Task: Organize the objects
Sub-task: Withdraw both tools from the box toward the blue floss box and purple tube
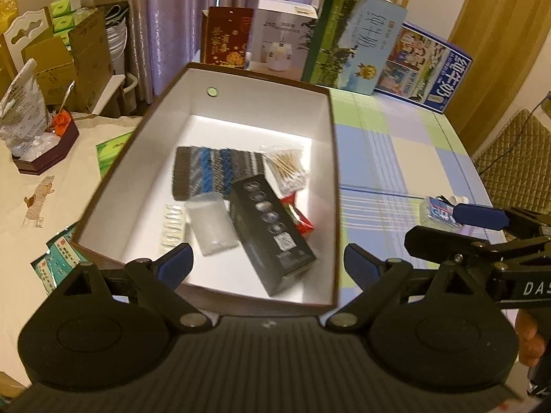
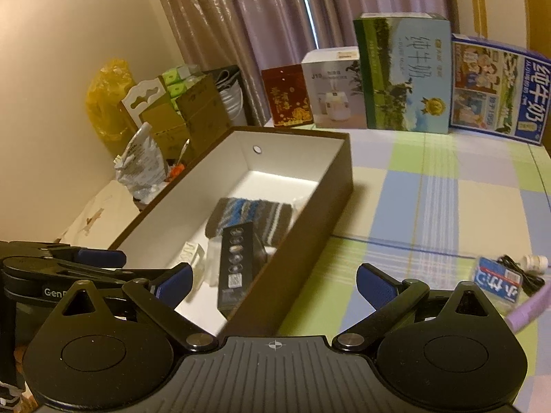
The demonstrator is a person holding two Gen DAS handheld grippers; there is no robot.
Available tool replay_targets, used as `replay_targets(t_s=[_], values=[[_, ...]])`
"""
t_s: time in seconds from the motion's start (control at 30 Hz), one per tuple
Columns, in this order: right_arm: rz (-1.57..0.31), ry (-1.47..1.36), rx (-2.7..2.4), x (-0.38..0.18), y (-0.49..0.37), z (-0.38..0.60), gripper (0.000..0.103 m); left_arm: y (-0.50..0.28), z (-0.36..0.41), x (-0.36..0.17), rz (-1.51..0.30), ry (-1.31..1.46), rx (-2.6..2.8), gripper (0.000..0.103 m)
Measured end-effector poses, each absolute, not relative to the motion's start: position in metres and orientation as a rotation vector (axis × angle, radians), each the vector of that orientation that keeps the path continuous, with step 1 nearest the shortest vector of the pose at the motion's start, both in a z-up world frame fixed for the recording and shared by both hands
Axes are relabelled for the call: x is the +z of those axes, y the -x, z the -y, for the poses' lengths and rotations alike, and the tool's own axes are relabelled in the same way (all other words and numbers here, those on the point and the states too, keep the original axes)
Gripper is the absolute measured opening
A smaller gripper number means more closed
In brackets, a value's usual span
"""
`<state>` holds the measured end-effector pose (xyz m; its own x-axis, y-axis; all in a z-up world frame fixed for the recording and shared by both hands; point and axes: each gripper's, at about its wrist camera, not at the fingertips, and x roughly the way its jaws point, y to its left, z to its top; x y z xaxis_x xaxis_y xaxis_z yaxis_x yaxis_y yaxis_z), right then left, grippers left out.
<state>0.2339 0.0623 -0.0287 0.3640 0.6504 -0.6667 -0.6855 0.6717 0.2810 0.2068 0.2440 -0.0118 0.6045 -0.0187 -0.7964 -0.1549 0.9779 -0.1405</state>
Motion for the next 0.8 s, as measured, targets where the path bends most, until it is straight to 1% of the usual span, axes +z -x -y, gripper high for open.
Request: replay_targets(t_s=[0.4, 0.8], values=[[-0.866, 0.044, 0.848, -0.031, -0.238, -0.012, 0.099, -0.201, -0.197, -0.013, -0.937, 0.215, 0.082, 0.092], [-0.921, 0.027, 0.802, -0.039, -0.255, 0.039, 0.099, -0.215, -0.145, -0.024, -0.982, 0.203, 0.045, 0.092]])
